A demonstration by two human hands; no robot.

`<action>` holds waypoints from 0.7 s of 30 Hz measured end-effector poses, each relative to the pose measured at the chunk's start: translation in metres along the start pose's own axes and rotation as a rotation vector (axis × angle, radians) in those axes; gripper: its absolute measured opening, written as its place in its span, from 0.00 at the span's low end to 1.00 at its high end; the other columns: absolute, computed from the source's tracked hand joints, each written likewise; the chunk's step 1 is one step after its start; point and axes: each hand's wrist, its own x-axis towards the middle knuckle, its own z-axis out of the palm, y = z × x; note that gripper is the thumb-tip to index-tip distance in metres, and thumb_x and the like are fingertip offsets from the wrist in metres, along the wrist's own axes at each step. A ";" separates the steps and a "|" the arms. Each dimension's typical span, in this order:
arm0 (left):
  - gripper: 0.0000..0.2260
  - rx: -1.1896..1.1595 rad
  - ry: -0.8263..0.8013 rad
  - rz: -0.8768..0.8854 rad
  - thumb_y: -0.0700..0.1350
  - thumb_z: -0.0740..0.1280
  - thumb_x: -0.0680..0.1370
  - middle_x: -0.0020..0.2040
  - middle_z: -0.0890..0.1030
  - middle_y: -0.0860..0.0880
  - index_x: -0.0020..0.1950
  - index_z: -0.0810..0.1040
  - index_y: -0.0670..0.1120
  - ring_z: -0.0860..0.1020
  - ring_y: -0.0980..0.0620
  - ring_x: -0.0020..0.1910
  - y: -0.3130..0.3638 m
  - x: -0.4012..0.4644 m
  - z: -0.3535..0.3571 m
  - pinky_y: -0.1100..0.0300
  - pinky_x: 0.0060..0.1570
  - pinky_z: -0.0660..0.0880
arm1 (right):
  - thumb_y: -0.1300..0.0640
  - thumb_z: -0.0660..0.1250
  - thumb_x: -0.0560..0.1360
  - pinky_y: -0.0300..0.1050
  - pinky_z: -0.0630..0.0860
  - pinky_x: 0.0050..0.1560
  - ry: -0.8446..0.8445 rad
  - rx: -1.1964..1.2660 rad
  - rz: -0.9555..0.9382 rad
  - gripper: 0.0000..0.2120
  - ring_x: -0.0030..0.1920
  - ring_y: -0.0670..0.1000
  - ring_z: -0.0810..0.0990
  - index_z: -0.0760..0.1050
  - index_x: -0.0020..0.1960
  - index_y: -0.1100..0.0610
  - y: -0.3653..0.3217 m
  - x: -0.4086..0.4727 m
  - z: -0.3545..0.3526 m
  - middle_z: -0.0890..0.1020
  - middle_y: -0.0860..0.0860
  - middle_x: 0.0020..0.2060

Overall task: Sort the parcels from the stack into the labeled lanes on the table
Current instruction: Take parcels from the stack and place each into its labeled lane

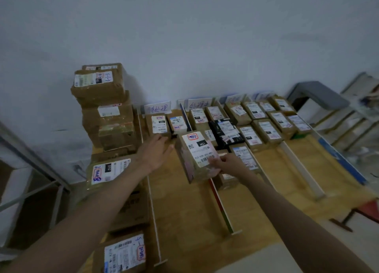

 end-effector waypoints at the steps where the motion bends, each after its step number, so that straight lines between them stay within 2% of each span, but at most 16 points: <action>1: 0.22 0.035 -0.004 0.034 0.57 0.55 0.83 0.67 0.72 0.47 0.71 0.71 0.46 0.74 0.47 0.62 0.012 0.004 0.006 0.52 0.57 0.74 | 0.41 0.66 0.78 0.57 0.80 0.56 0.045 0.004 0.030 0.26 0.49 0.60 0.85 0.82 0.50 0.66 0.011 -0.005 -0.010 0.85 0.61 0.46; 3: 0.22 0.089 -0.016 0.084 0.57 0.54 0.83 0.64 0.73 0.46 0.68 0.73 0.45 0.76 0.46 0.59 0.037 0.010 0.021 0.51 0.54 0.75 | 0.42 0.67 0.77 0.55 0.80 0.54 0.132 0.012 0.079 0.25 0.49 0.59 0.84 0.82 0.51 0.66 0.033 -0.014 -0.032 0.85 0.62 0.47; 5: 0.21 0.126 -0.034 0.116 0.57 0.53 0.83 0.62 0.75 0.46 0.65 0.75 0.46 0.76 0.47 0.57 0.066 0.016 0.035 0.52 0.54 0.74 | 0.41 0.68 0.77 0.49 0.80 0.45 0.196 0.020 0.123 0.24 0.44 0.56 0.84 0.82 0.49 0.65 0.057 -0.023 -0.054 0.85 0.60 0.45; 8: 0.21 0.137 -0.052 0.152 0.57 0.53 0.83 0.64 0.75 0.45 0.66 0.74 0.45 0.74 0.46 0.61 0.107 0.024 0.056 0.52 0.60 0.72 | 0.41 0.69 0.76 0.41 0.71 0.34 0.279 0.071 0.196 0.23 0.37 0.49 0.79 0.83 0.47 0.64 0.093 -0.033 -0.084 0.84 0.57 0.41; 10: 0.23 0.139 -0.061 0.168 0.58 0.52 0.83 0.66 0.74 0.45 0.70 0.72 0.45 0.73 0.46 0.63 0.133 0.030 0.072 0.51 0.63 0.71 | 0.41 0.69 0.76 0.39 0.71 0.32 0.310 0.099 0.225 0.21 0.38 0.47 0.80 0.83 0.47 0.61 0.118 -0.036 -0.103 0.84 0.54 0.41; 11: 0.24 0.138 -0.061 0.175 0.58 0.52 0.83 0.67 0.74 0.45 0.70 0.71 0.44 0.73 0.46 0.64 0.145 0.033 0.081 0.51 0.64 0.70 | 0.41 0.69 0.76 0.40 0.74 0.34 0.319 0.107 0.231 0.21 0.39 0.48 0.81 0.83 0.48 0.60 0.130 -0.036 -0.113 0.85 0.54 0.42; 13: 0.24 0.141 -0.070 0.176 0.58 0.52 0.83 0.67 0.74 0.45 0.71 0.70 0.44 0.72 0.46 0.65 0.172 0.040 0.100 0.52 0.65 0.69 | 0.42 0.68 0.77 0.49 0.80 0.46 0.332 0.113 0.235 0.21 0.44 0.51 0.83 0.83 0.49 0.61 0.156 -0.031 -0.135 0.85 0.56 0.45; 15: 0.25 0.166 -0.073 0.165 0.58 0.52 0.83 0.67 0.74 0.45 0.72 0.71 0.44 0.72 0.46 0.65 0.198 0.050 0.122 0.52 0.65 0.69 | 0.43 0.68 0.77 0.55 0.79 0.54 0.345 0.124 0.228 0.22 0.46 0.53 0.83 0.83 0.51 0.63 0.184 -0.021 -0.158 0.85 0.58 0.46; 16: 0.25 0.172 -0.065 0.153 0.58 0.52 0.83 0.66 0.75 0.45 0.71 0.72 0.44 0.73 0.46 0.64 0.211 0.055 0.133 0.52 0.65 0.69 | 0.43 0.68 0.77 0.56 0.79 0.55 0.354 0.126 0.221 0.22 0.47 0.54 0.83 0.83 0.52 0.64 0.199 -0.013 -0.170 0.85 0.58 0.46; 18: 0.24 0.159 -0.042 0.120 0.58 0.52 0.83 0.63 0.76 0.46 0.68 0.74 0.44 0.75 0.47 0.61 0.238 0.064 0.153 0.52 0.62 0.71 | 0.44 0.68 0.77 0.50 0.79 0.45 0.360 0.107 0.214 0.21 0.43 0.53 0.82 0.83 0.50 0.63 0.229 0.003 -0.194 0.84 0.55 0.41; 20: 0.22 0.155 -0.024 0.084 0.57 0.53 0.83 0.62 0.76 0.46 0.67 0.74 0.44 0.76 0.48 0.60 0.265 0.071 0.173 0.53 0.61 0.72 | 0.44 0.69 0.77 0.40 0.72 0.32 0.358 0.090 0.218 0.18 0.37 0.49 0.79 0.82 0.44 0.60 0.260 0.021 -0.213 0.81 0.49 0.34; 21: 0.22 0.155 -0.024 0.062 0.57 0.53 0.83 0.63 0.76 0.46 0.67 0.74 0.44 0.75 0.48 0.60 0.276 0.074 0.183 0.54 0.61 0.72 | 0.43 0.69 0.76 0.38 0.69 0.29 0.359 0.080 0.220 0.18 0.36 0.49 0.78 0.81 0.41 0.59 0.274 0.031 -0.221 0.80 0.48 0.32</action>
